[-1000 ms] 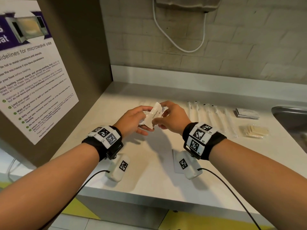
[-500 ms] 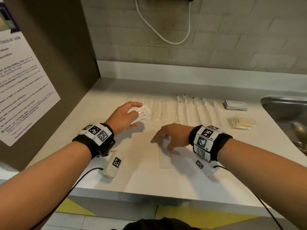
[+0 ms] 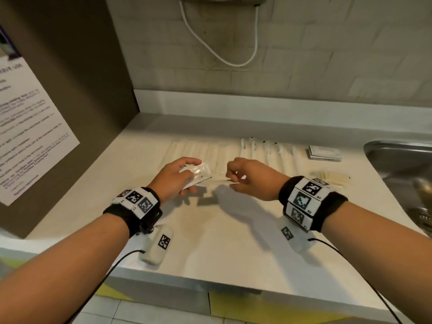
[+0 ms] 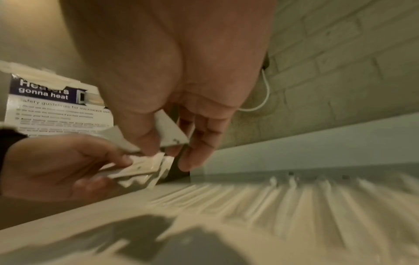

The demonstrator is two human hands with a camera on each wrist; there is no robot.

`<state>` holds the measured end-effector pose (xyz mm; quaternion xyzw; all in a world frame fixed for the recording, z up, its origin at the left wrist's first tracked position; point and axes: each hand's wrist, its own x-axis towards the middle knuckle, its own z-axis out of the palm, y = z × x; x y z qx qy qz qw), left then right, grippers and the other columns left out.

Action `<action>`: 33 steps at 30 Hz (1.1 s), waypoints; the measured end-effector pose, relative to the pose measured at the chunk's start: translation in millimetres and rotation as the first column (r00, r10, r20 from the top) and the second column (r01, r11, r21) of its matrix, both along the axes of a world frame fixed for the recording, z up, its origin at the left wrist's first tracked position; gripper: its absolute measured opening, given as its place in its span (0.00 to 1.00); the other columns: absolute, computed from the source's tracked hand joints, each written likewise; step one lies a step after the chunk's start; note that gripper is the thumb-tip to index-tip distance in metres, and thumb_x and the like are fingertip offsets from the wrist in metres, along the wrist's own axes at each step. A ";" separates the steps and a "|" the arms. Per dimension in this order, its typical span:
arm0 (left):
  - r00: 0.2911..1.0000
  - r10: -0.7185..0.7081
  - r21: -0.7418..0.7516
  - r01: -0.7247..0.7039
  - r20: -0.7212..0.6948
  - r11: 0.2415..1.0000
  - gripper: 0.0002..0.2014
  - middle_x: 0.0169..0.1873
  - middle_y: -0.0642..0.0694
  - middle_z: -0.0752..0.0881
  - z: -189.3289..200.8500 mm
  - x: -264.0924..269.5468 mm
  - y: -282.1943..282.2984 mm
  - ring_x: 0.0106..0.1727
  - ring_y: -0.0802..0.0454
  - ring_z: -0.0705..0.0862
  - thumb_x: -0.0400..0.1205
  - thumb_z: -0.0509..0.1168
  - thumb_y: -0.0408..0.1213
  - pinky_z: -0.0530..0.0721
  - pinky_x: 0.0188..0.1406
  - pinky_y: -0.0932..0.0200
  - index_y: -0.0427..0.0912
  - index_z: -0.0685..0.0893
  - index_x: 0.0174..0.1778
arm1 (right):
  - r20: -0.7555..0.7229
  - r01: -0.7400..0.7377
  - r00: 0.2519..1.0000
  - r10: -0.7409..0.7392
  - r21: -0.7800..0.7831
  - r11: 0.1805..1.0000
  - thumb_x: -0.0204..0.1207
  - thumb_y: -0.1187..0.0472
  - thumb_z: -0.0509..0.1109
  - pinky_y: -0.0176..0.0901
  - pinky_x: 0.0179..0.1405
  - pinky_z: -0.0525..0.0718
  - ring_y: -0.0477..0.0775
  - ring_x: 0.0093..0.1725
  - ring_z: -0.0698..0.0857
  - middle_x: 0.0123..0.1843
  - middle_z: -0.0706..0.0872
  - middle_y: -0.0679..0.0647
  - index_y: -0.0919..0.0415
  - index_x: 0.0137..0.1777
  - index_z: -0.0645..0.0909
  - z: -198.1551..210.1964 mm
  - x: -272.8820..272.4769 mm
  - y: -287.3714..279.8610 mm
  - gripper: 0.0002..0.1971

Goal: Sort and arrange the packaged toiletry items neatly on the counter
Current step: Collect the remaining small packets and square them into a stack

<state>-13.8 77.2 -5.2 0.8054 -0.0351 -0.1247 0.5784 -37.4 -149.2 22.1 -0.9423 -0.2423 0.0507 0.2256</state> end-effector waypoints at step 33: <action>0.767 -0.641 0.499 0.547 0.022 0.672 0.08 0.40 0.53 0.74 -29.4 -12.4 -73.5 0.37 0.57 0.72 0.87 0.60 0.40 0.70 0.33 0.66 0.47 0.67 0.55 | -0.211 0.103 0.966 -0.150 -0.218 0.970 0.75 0.59 0.71 0.45 0.39 0.79 0.56 0.41 0.81 0.44 0.83 0.55 0.62 0.53 0.79 -23.6 -24.5 -33.1 0.10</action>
